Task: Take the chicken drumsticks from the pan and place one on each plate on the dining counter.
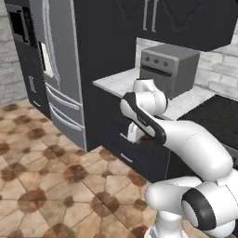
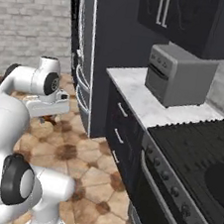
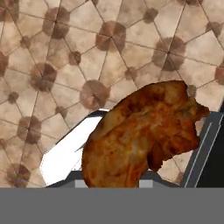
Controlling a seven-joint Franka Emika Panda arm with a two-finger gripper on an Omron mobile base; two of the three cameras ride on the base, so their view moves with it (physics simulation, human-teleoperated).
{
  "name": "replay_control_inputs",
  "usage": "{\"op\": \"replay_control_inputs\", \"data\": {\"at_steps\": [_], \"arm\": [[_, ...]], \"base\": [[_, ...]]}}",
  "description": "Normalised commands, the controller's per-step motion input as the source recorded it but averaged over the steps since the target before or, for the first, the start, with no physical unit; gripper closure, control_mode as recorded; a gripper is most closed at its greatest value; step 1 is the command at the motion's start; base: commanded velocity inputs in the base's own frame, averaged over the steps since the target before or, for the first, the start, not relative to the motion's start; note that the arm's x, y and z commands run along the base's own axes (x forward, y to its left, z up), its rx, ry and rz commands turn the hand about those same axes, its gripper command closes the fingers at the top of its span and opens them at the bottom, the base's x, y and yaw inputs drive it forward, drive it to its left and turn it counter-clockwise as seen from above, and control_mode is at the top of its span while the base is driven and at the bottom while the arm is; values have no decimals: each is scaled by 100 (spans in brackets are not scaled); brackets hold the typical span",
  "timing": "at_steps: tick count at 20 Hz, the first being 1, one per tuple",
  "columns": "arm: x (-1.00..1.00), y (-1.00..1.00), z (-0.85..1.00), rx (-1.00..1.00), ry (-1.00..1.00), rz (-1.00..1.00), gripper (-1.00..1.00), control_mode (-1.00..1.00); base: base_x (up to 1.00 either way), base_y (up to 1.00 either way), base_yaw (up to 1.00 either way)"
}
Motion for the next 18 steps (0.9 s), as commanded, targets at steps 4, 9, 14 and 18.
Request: {"op": "replay_control_inputs", "data": {"at_steps": [4, 9, 14, 18], "arm": [[0, 0, 0, 0, 0, 0, 100, 100], [0, 0, 0, 0, 0, 0, 100, 100], [0, 0, 0, 0, 0, 0, 100, 100], [0, 0, 0, 0, 0, 0, 100, 100]], "base": [[2, 32, 100], [61, 34, 65], [100, 36, 4], [100, 38, 0]]}}
